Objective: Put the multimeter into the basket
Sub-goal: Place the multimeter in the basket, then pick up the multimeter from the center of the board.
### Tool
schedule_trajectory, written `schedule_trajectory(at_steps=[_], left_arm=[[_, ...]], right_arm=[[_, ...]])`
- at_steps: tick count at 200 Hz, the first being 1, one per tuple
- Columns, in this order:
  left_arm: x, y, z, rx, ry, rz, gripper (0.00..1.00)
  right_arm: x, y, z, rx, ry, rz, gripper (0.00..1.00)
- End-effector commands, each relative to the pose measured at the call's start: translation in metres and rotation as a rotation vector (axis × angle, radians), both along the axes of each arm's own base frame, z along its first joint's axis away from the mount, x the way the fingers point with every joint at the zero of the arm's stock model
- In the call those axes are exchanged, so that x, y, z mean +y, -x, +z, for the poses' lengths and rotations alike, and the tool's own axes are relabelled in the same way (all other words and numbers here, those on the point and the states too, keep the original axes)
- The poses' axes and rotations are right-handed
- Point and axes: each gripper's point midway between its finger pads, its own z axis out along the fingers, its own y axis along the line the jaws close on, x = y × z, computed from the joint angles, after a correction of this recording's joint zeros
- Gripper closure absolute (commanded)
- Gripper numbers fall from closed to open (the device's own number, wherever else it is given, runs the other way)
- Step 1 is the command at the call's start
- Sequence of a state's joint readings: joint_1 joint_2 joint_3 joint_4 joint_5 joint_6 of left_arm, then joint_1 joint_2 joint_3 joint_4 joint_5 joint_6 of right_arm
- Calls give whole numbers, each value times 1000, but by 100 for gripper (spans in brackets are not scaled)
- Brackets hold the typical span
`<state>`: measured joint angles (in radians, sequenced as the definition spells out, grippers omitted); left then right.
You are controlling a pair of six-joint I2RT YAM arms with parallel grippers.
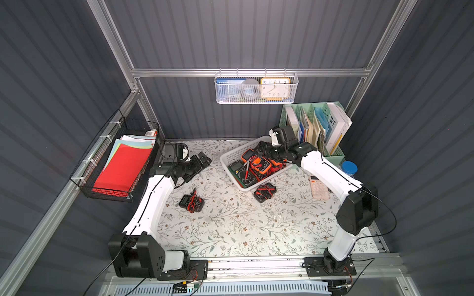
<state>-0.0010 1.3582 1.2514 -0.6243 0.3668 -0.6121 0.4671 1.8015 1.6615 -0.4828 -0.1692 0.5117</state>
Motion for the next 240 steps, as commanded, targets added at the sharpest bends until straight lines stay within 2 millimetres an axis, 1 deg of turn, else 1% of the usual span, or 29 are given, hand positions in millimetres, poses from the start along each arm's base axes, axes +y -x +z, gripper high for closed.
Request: schedule_trajectory(at_steps=[1, 11, 27, 30, 42, 50, 54, 56, 60, 74, 84, 93, 101, 114, 130, 140, 150, 180, 197, 202, 203, 205, 209, 240], left_arm=[[-4, -1, 5, -1, 4, -18, 1], [-4, 0, 5, -1, 2, -21, 1], [-3, 1, 5, 0, -5, -23, 1], [-3, 2, 5, 1, -6, -24, 1], [-3, 3, 5, 3, -9, -27, 1], [-3, 3, 4, 4, -10, -29, 1], [-3, 4, 3, 7, -11, -30, 1], [-3, 4, 3, 8, -11, -31, 1], [-3, 4, 3, 7, -13, -33, 1], [-3, 7, -1, 17, -19, -38, 1], [-1, 9, -4, 25, -29, -37, 1], [2, 12, -8, 39, -49, -26, 1], [6, 15, -12, 48, -69, -13, 1], [6, 22, -19, 73, -59, -2, 1], [15, 27, -30, 129, -87, 33, 1], [21, 26, -33, 153, -99, 40, 1], [27, 25, -36, 178, -107, 53, 1], [51, 9, -36, 203, -119, 92, 1], [62, -2, -35, 218, -129, 106, 1], [65, -3, -40, 233, -127, 108, 1], [65, -3, -41, 237, -127, 108, 1], [66, -9, -32, 214, -128, 110, 1], [69, -13, -29, 207, -128, 114, 1], [82, -25, -32, 221, -104, 136, 1]], right_arm=[[9, -4, -16, 46, -16, 18, 7], [11, -1, -18, 60, -26, 25, 8], [9, 10, -23, 86, -31, 32, 8], [12, 16, -22, 100, -52, 56, 9], [8, 31, -25, 119, -61, 48, 9], [4, 44, -31, 133, -60, 34, 9], [6, 49, -29, 119, -73, 37, 9], [1, 49, -32, 111, -57, 13, 9], [-2, 54, -35, 107, -45, -2, 9], [-7, 76, -43, 98, -6, -21, 9], [-4, 94, -52, 99, 28, -11, 9], [3, 106, -58, 97, 54, 6, 9], [12, 116, -63, 93, 77, 38, 9], [31, 129, -70, 80, 128, 107, 8], [57, 135, -74, 51, 179, 210, 7], [74, 137, -74, 29, 209, 272, 6], [90, 138, -80, 9, 236, 330, 6], [146, 146, -89, -79, 259, 519, 5], [174, 149, -101, -118, 270, 611, 4], [183, 151, -105, -129, 273, 637, 4], [184, 151, -105, -132, 273, 642, 4], [187, 151, -108, -135, 275, 651, 4], [192, 152, -111, -142, 282, 666, 4], [230, 160, -131, -239, 318, 781, 3]])
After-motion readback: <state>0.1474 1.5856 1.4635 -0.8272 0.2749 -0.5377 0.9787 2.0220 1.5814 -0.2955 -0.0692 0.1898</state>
